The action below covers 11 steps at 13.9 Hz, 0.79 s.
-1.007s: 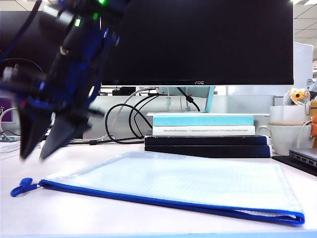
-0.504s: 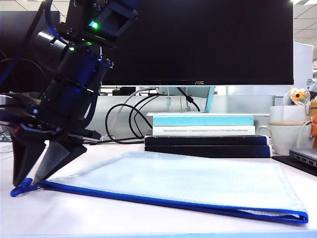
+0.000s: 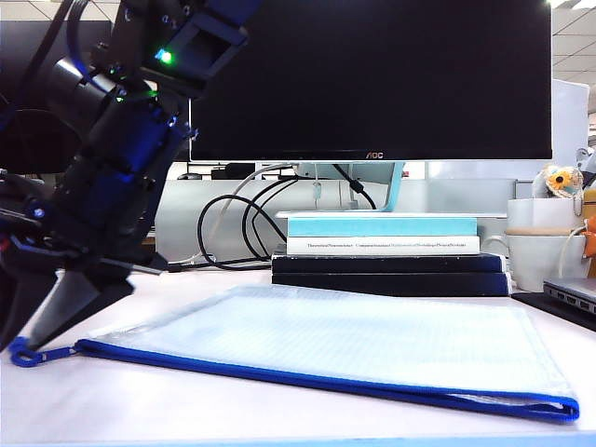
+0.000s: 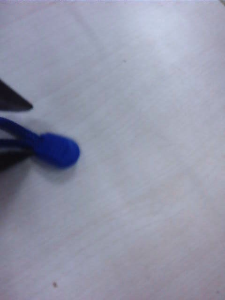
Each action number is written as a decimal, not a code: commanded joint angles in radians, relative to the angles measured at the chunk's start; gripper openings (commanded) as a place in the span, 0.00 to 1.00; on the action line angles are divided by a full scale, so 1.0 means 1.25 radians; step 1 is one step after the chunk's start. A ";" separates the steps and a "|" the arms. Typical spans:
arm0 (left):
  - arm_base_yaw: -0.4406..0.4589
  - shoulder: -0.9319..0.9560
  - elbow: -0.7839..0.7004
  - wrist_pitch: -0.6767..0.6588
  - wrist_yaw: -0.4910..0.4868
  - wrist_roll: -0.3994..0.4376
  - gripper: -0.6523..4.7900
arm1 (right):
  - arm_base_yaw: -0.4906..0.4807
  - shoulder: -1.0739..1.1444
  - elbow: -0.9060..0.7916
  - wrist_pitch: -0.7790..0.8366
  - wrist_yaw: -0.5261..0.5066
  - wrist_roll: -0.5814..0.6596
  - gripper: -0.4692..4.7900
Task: Pick up the transparent plastic file bag with a blue zipper and close its zipper.
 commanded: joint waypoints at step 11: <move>-0.002 0.001 0.005 0.011 -0.011 -0.012 0.78 | -0.011 -0.027 0.056 -0.035 0.054 -0.019 0.08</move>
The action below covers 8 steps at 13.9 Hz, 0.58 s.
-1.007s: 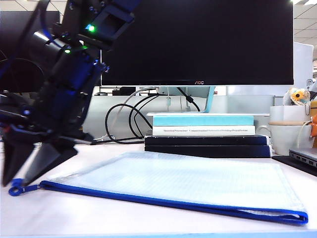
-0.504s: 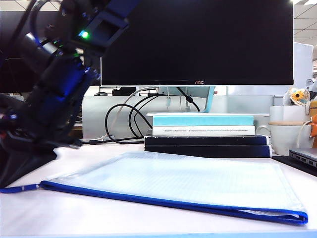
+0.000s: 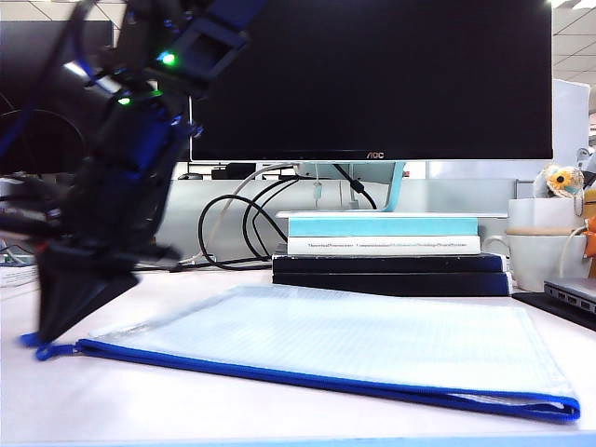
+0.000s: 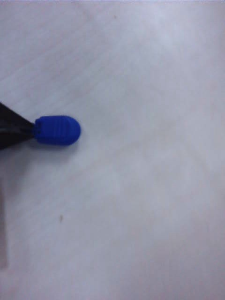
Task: Pick up the transparent plastic file bag with a blue zipper and close its zipper.
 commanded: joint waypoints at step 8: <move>-0.003 0.001 0.005 0.030 0.025 0.013 0.81 | 0.002 -0.173 0.012 -0.092 0.099 -0.092 0.08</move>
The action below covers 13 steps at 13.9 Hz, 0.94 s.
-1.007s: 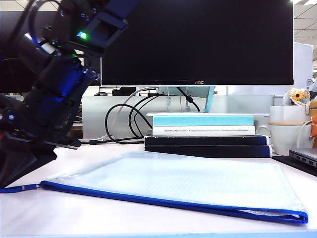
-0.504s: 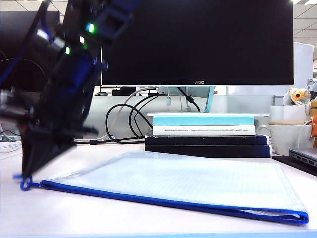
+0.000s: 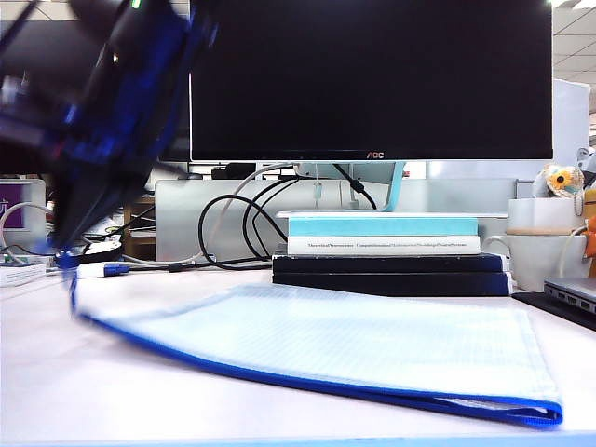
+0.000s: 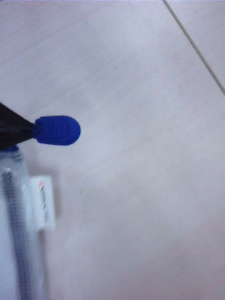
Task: Pick up the transparent plastic file bag with a blue zipper and close its zipper.
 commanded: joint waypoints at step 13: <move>-0.007 0.002 -0.009 0.214 0.517 0.281 1.00 | 0.003 -0.404 0.005 -0.227 0.037 -0.048 0.08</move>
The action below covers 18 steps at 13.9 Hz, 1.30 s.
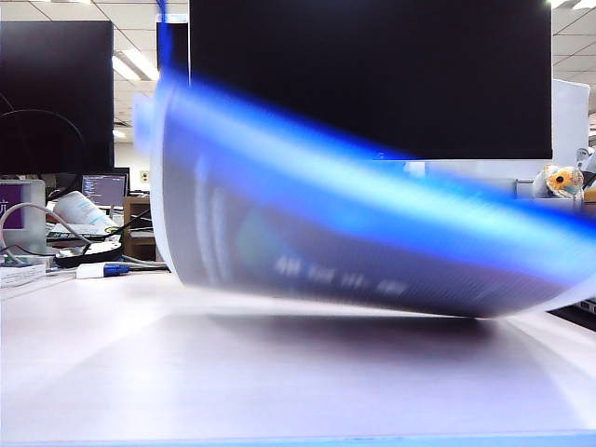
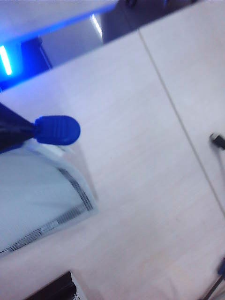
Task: Pick up the transparent plastic file bag with a blue zipper and close its zipper.
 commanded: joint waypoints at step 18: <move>-0.182 0.274 -0.102 0.405 0.261 -0.070 0.11 | 0.034 -0.115 0.002 -0.107 0.009 0.062 0.08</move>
